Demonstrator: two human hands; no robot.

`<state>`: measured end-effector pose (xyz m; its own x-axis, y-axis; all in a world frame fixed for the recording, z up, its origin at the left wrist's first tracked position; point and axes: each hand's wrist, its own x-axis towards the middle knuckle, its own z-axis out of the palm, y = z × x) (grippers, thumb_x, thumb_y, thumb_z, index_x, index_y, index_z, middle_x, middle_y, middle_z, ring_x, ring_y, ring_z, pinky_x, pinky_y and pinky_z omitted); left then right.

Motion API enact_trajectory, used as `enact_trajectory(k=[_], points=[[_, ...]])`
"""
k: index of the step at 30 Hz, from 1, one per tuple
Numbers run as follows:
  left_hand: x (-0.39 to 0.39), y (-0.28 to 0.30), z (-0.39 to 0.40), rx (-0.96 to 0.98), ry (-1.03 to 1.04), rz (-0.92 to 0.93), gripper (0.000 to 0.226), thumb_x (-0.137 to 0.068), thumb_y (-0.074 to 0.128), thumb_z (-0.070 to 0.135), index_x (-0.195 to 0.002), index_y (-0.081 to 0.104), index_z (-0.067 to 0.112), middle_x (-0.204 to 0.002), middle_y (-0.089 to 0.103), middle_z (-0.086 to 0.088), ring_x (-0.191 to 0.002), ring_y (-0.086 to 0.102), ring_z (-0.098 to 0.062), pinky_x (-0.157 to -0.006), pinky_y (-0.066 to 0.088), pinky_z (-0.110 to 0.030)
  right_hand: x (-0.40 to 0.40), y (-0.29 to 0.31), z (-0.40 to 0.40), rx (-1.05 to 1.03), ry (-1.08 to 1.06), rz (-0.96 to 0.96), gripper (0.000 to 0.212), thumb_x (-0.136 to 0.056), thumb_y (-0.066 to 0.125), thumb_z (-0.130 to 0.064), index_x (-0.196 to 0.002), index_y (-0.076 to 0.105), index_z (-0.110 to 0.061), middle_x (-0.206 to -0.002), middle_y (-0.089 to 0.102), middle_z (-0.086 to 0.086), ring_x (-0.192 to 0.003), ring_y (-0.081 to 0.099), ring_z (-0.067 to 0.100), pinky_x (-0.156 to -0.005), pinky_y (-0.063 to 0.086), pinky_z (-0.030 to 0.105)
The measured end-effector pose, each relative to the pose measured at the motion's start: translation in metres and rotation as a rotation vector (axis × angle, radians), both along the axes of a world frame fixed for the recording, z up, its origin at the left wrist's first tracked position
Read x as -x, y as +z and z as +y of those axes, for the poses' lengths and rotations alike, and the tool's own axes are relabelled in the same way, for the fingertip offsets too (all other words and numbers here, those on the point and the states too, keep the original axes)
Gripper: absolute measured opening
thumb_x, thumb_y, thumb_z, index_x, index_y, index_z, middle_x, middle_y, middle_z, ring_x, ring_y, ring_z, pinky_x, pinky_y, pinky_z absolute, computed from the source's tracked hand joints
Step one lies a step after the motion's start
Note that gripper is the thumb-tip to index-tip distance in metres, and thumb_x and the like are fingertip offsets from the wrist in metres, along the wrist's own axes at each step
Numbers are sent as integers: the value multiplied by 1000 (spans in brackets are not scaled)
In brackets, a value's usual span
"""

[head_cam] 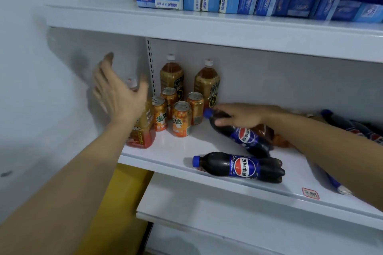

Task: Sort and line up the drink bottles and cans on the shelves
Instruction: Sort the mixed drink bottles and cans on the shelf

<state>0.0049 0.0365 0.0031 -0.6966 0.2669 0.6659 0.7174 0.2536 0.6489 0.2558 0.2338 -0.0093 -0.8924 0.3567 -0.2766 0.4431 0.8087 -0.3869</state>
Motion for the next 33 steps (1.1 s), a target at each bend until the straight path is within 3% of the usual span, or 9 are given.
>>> enact_trajectory(k=[3,7,9,13,16,22,27,30,33], points=[[-62,-11,-12,-4,-400,440,48,-89,62,37,-127,59,9,-124,60,-9,-117,54,-25,-100,44,-45,2,14,3,54,-125,288,41,-104,53,-39,-139,46,-18,-129,61,1,-113,62,18,-96,55,37],[-121,-70,-9,890,-855,300,61,-96,52,62,-147,44,28,-139,51,5,-127,49,-16,-104,45,-41,17,11,-2,66,-212,576,38,-105,56,-24,-139,45,-13,-123,55,-8,-109,56,6,-93,45,15],[-117,-95,-2,991,-878,198,68,-97,56,57,-155,31,33,-147,45,5,-132,47,-19,-107,45,-41,17,7,-2,71,-274,676,39,-104,57,-22,-140,43,-12,-121,54,-5,-114,54,12,-97,44,24],[-100,-104,6,977,-910,27,65,-100,61,37,-156,28,41,-147,50,4,-130,52,-19,-107,48,-41,7,-6,3,108,-369,809,43,-101,62,-21,-138,43,-11,-128,58,6,-117,55,16,-95,47,20],[-100,-100,9,980,-929,-51,56,-101,61,28,-147,36,45,-144,57,7,-126,57,-16,-106,50,-40,3,-12,7,165,-400,825,45,-98,67,-24,-136,43,-17,-129,58,5,-121,57,21,-103,49,37],[-106,-72,7,853,-895,-3,38,-104,57,30,-140,48,38,-135,60,8,-117,54,-6,-101,49,-33,-34,-22,11,189,-450,596,62,-95,71,-37,-145,36,-28,-124,56,-7,-108,63,11,-89,55,31],[-112,-15,9,544,-830,68,31,-95,69,23,-125,65,26,-118,59,12,-107,58,-6,-96,50,-30,-81,-55,-1,73,-292,389,20,-103,57,-41,-116,61,-26,-112,67,-5,-107,63,14,-89,46,27],[-114,13,20,452,-818,127,30,-95,70,20,-125,67,24,-121,64,9,-110,58,-9,-96,46,-25,-88,-59,-18,108,-174,379,46,-92,65,-59,-124,62,-25,-113,67,-13,-99,62,-1,-84,48,17],[-111,31,32,496,-803,162,31,-97,67,21,-128,67,27,-125,67,5,-107,58,-6,-86,39,-13,-67,-79,-29,-69,-127,354,59,-83,81,-47,-131,58,-20,-112,67,-8,-81,64,3,-74,47,15]])
